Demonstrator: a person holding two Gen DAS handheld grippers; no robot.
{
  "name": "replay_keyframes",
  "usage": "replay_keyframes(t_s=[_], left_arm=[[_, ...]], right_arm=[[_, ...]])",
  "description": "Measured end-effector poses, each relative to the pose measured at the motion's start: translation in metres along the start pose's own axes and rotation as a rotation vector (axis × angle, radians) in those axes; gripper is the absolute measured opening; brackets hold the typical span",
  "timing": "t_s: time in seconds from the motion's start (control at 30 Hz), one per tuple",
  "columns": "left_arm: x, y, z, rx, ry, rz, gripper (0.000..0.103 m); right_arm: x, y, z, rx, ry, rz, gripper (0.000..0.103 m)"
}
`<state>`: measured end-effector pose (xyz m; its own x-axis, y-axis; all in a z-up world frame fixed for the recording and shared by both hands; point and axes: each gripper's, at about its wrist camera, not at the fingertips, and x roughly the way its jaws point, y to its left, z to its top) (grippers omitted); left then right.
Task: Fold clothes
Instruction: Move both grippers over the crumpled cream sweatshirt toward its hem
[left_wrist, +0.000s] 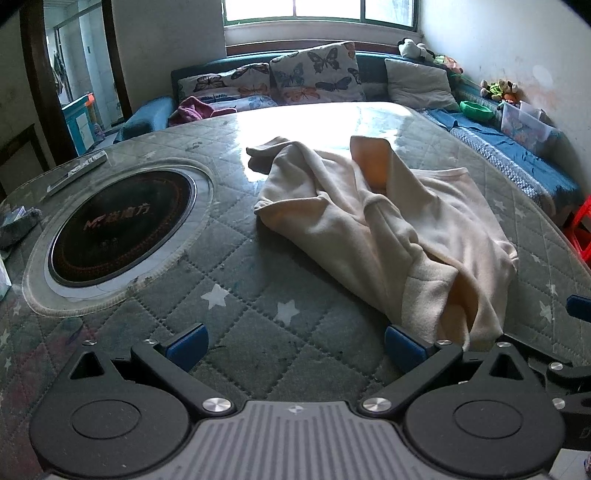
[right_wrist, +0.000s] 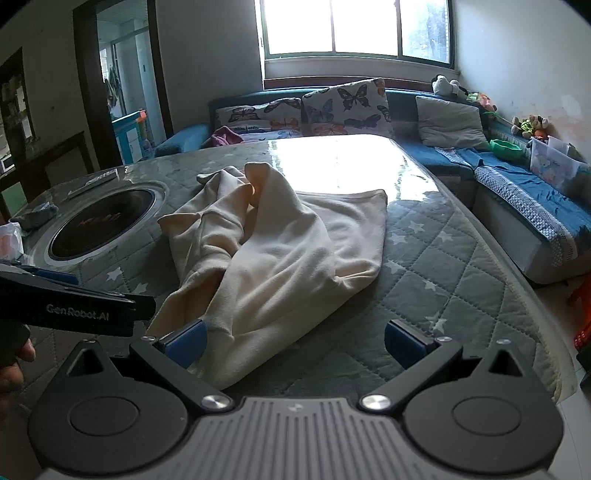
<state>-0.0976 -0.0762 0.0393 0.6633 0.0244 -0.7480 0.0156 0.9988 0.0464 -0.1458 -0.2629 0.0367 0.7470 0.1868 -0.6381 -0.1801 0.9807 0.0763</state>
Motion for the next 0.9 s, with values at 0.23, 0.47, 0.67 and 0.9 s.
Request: replay_keyframes(t_s=[0.23,0.47,0.67,0.9], left_arm=[[0.000,-0.004,0.002,0.013,0.006,-0.004,0.103],[0.003,-0.004,0.004,0.015,0.015,-0.006,0.103],[0.005,-0.004,0.006,0.019,0.021,-0.009,0.103],[0.007,-0.004,0.009,0.021,0.025,-0.013,0.103]], right_arm=[[0.002,0.002,0.001,-0.003,0.000,0.006,0.103],[0.004,0.003,0.003,-0.005,0.006,0.012,0.103],[0.006,0.004,0.005,-0.009,0.007,0.019,0.103],[0.010,0.006,0.009,-0.013,0.012,0.023,0.103]])
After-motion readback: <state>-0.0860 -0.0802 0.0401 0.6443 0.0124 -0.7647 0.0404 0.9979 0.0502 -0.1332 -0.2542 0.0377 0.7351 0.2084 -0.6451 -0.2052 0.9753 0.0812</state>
